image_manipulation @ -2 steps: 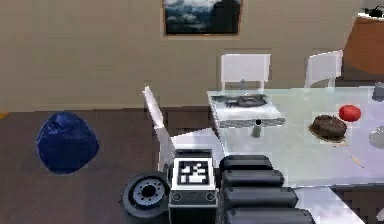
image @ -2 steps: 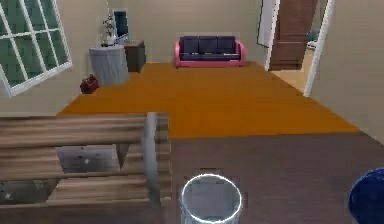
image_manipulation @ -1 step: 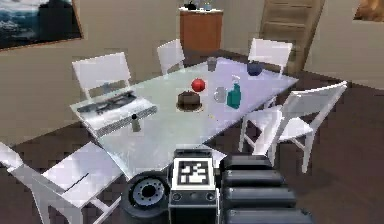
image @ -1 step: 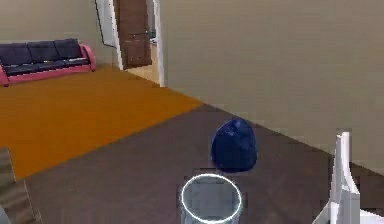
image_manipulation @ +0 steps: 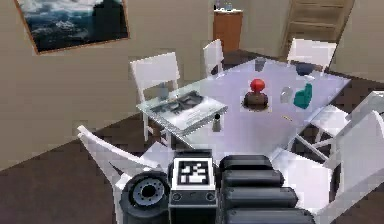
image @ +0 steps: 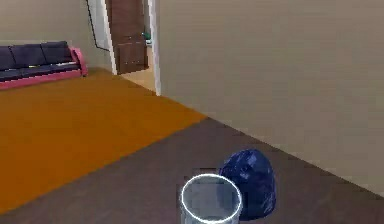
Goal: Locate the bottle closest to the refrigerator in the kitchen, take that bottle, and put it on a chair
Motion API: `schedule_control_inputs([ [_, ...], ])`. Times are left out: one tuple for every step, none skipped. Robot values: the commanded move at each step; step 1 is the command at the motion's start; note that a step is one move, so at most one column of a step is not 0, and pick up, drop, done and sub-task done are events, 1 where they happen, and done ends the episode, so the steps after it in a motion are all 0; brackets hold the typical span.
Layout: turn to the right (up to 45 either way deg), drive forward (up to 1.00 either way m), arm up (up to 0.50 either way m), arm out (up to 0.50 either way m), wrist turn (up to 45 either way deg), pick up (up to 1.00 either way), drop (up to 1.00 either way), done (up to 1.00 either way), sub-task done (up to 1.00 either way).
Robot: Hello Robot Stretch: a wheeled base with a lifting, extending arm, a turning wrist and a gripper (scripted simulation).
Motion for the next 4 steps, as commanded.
schedule_control_inputs([
  [45.0,0.0,0.0,0.0,0.0,0.0,0.0,0.0,0.0],
  [45.0,0.0,0.0,0.0,0.0,0.0,0.0,0.0,0.0],
  [36.0,0.0,0.0,0.0,0.0,0.0,0.0,0.0,0.0],
  [-45.0,0.0,0.0,0.0,0.0,0.0,0.0,0.0,0.0],
])
